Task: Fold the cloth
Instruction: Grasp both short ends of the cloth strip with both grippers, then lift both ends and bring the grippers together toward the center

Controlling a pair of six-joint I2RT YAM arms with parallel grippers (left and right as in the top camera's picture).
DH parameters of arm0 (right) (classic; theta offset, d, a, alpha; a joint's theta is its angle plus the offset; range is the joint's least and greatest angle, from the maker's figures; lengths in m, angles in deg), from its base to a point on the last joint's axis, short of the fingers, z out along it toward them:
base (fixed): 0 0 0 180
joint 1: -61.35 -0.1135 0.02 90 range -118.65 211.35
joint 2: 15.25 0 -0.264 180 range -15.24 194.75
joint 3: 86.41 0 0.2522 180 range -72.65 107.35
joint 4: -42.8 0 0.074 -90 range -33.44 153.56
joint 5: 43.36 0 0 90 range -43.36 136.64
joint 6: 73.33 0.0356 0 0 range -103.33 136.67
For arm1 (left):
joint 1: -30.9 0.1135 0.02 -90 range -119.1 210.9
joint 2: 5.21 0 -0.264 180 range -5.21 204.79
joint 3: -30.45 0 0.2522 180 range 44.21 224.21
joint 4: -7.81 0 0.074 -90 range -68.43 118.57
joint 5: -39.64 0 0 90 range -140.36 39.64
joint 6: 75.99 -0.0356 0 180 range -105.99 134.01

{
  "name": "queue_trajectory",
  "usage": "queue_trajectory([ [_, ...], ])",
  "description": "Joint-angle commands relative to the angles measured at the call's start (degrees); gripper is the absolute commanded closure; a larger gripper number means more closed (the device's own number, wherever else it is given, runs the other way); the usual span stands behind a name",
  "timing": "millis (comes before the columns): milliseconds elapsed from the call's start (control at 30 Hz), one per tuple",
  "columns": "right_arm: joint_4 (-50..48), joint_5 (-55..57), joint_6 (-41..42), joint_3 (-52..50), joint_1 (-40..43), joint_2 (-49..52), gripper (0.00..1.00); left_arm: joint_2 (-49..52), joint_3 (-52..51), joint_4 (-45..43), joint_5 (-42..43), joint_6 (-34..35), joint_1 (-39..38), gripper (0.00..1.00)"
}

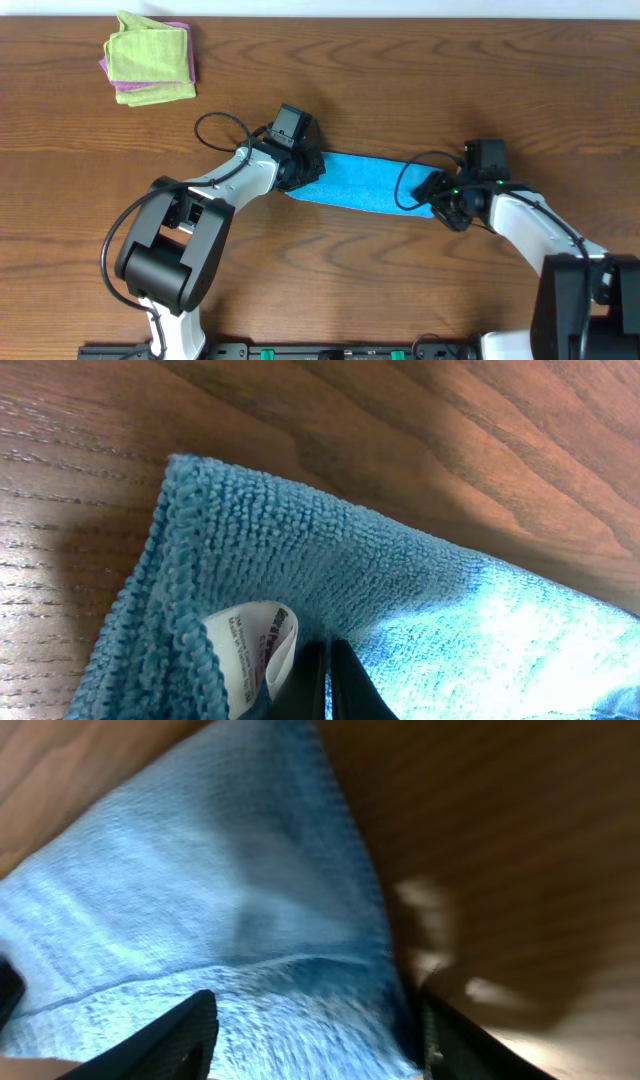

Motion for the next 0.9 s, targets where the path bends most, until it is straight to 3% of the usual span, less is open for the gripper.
queue_trajectory([
  [0,-1.53,0.26,2.69,-0.74,-2.36,2.91,0.41,1.99,0.59,0.5,0.42,0.66,-0.09,0.94],
  [167,-4.04,1.18,2.89,-0.74,-4.33,4.59,0.53,1.99,0.59,0.7,0.42,0.66,0.02,0.94],
  [333,-4.87,3.69,2.86,-0.74,-4.17,4.74,0.99,1.99,0.59,2.21,0.39,0.63,0.31,0.94],
  [867,-6.8,1.29,2.6,3.63,-6.71,-4.96,0.99,1.99,0.59,3.58,0.85,0.42,0.83,0.94],
])
